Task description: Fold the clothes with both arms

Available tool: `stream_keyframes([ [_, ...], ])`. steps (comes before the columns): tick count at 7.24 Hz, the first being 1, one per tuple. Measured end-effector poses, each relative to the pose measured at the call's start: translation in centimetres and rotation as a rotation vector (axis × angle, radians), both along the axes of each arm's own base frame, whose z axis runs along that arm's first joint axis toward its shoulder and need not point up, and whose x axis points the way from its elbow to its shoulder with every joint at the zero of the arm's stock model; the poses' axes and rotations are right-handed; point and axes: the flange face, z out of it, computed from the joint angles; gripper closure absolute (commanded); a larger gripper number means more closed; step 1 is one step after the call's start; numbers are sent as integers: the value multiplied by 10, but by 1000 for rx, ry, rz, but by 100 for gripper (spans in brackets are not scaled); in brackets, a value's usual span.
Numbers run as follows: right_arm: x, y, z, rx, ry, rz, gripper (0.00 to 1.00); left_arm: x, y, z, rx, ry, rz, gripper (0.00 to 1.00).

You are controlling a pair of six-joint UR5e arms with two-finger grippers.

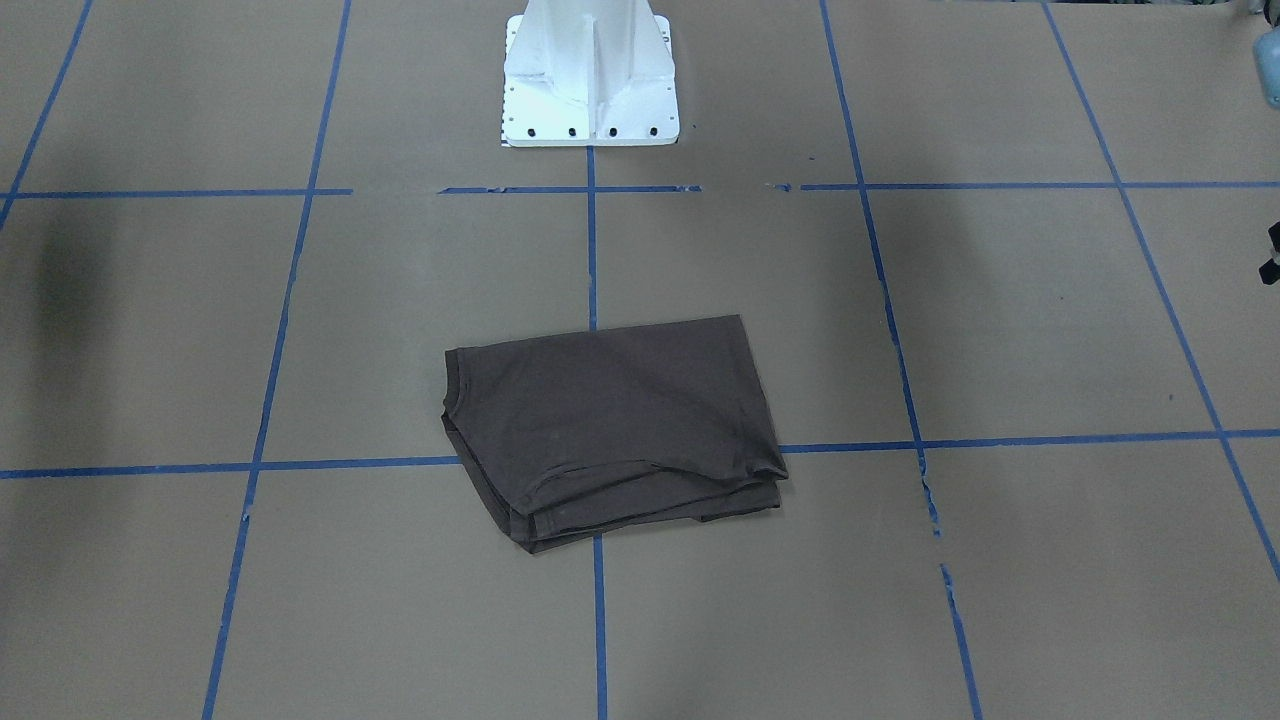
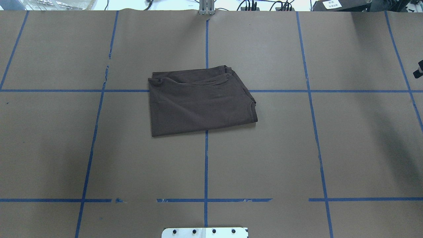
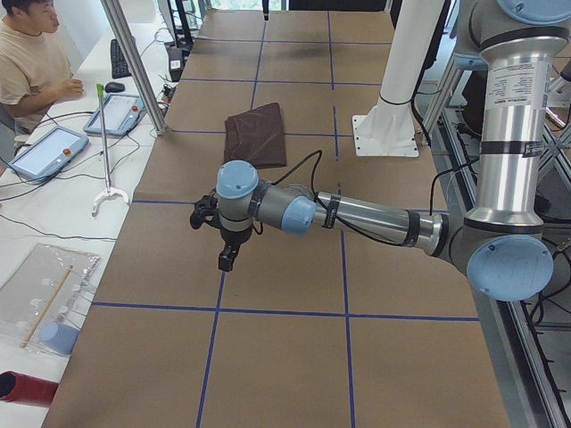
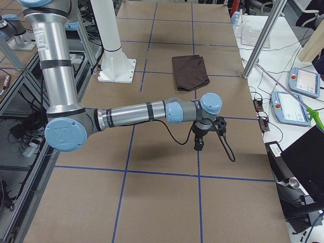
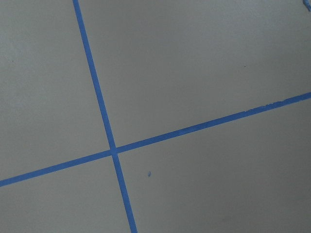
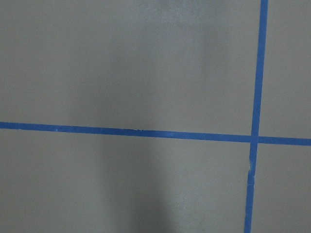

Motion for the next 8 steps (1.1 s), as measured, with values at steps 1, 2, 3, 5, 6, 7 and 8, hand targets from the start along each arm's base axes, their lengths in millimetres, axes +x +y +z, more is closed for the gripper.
stream_keyframes([
  [1, -1, -1, -3, 3, -1, 2, 0, 0, 0, 0, -1, 0, 0, 0],
  [2, -3, -3, -7, 10, -1, 0, 0, 0, 1, 0, 0, 0, 0, 0],
  [3, -6, -6, -12, 18, -2, -4, 0, 1, 1, 0, 1, 1, 1, 0],
  [5, -8, -11, -19, 32, -5, -8, 0, 1, -1, -2, 8, 3, 1, 0],
  [6, -9, -12, -20, 35, -7, -11, 0, 1, -2, -4, 11, 4, 0, 0],
  [7, -9, -14, -22, 39, -8, -11, 0, 2, -4, -7, 16, 5, -1, 0],
  [8, -9, -15, -25, 42, -9, -9, 0, 3, -4, -9, 21, 7, 0, 0],
])
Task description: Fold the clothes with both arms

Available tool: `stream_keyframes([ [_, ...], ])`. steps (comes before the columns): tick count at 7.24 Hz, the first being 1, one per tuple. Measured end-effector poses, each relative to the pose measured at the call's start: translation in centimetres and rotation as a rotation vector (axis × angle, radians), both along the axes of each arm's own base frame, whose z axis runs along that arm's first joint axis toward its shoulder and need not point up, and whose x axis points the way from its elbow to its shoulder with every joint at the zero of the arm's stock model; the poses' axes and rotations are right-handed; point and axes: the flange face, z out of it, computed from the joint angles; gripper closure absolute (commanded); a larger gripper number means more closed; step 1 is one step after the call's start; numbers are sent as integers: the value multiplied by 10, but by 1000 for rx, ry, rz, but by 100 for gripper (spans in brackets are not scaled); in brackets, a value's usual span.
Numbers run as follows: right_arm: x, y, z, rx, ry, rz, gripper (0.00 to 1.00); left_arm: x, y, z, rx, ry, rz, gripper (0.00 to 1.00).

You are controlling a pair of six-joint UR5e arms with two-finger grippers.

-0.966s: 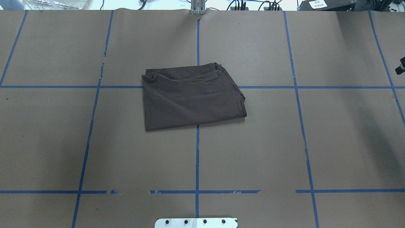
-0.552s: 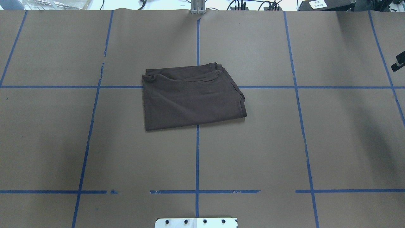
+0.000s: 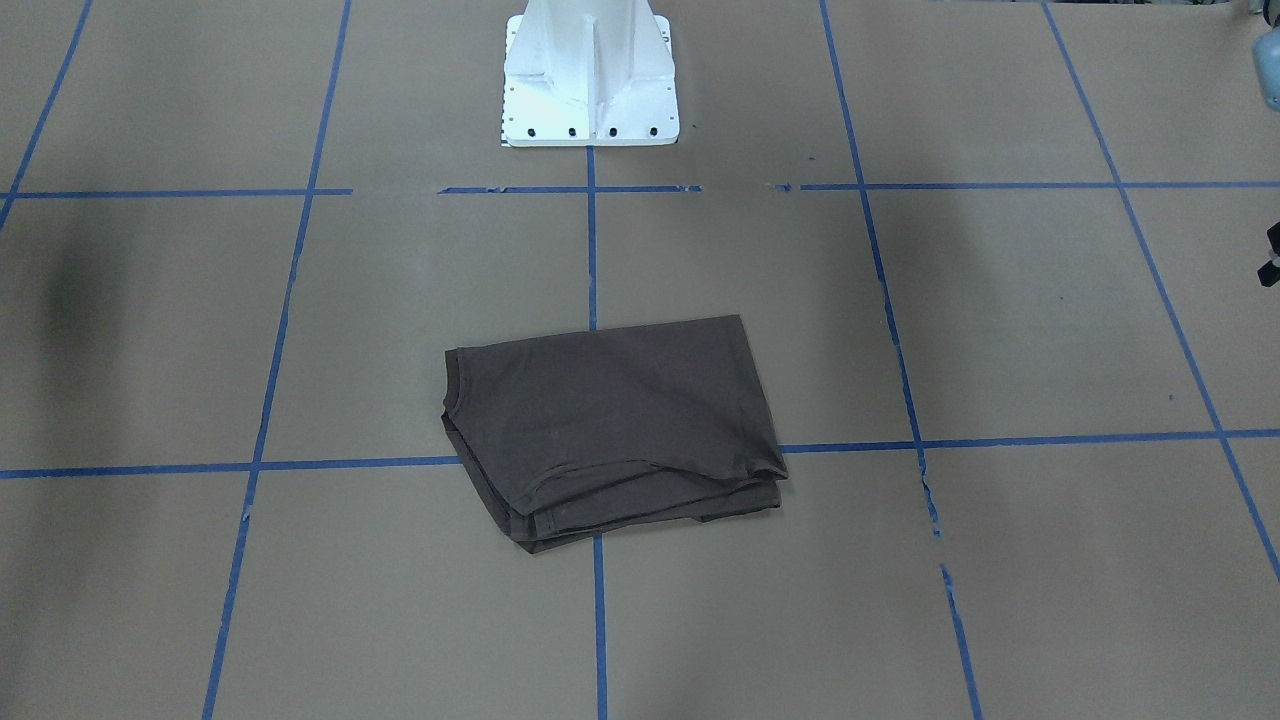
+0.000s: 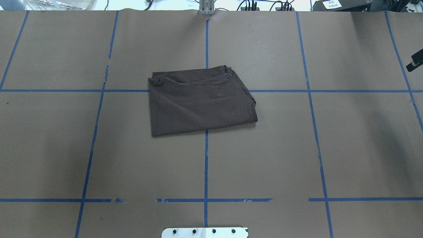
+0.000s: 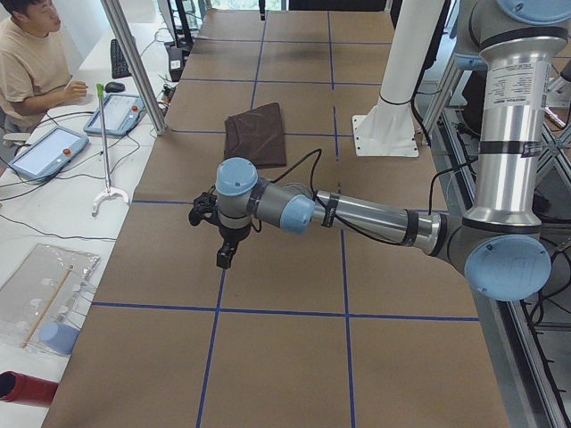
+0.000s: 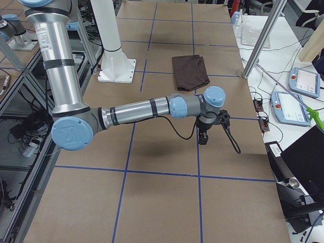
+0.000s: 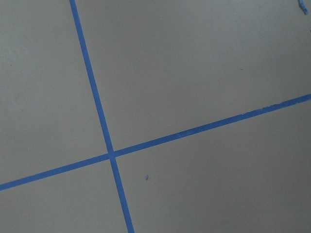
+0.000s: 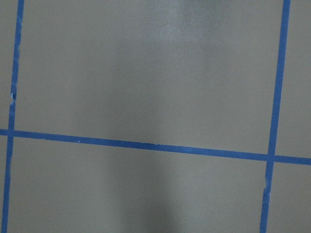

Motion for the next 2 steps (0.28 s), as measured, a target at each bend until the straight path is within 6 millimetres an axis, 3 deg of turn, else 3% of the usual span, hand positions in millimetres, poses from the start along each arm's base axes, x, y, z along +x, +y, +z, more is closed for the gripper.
stream_keyframes([
  [2, 6, 0, -9, 14, -3, 13, 0, 4, 1, -9, 16, 3, 7, 0],
])
